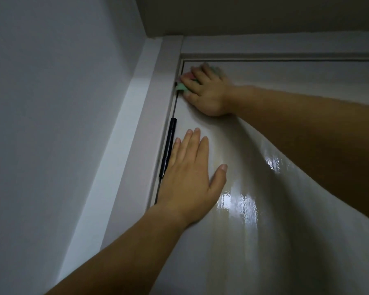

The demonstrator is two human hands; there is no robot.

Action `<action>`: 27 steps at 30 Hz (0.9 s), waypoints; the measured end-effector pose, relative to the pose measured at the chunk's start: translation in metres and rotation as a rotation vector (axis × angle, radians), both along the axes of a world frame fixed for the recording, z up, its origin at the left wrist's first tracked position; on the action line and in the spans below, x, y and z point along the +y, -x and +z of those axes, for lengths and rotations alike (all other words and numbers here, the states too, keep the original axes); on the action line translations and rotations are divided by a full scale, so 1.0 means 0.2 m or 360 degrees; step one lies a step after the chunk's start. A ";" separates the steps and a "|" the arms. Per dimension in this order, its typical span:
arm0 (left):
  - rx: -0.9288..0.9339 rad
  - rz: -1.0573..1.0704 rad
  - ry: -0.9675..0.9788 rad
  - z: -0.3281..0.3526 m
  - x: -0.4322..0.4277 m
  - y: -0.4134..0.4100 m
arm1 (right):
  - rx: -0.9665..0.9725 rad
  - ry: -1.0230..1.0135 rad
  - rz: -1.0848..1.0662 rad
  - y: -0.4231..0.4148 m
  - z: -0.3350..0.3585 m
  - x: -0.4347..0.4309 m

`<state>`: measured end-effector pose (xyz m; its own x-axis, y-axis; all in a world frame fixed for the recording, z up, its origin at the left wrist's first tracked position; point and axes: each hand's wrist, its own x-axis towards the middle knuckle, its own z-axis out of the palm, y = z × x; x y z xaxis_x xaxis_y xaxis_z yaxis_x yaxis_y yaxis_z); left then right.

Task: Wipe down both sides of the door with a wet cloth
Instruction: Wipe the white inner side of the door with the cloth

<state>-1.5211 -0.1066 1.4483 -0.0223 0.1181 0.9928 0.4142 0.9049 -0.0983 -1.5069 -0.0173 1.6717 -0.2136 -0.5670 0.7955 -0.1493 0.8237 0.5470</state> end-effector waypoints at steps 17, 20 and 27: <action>-0.0012 0.0108 0.0066 -0.01 0.01 -0.01 | 0.0056 -0.0127 0.0051 0.08 -0.18 0.40; -0.0018 0.0109 0.0069 -0.01 0.00 -0.01 | 0.0053 0.0208 -0.0052 0.05 0.00 0.38; -0.0010 0.0128 0.0080 -0.01 0.00 -0.01 | 0.0107 -0.0172 0.0063 0.08 -0.31 0.50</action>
<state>-1.5199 -0.1059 1.4464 -0.0397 0.1654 0.9854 0.3414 0.9291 -0.1422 -1.5233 0.0823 1.6095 -0.1377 -0.6569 0.7413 -0.1404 0.7538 0.6419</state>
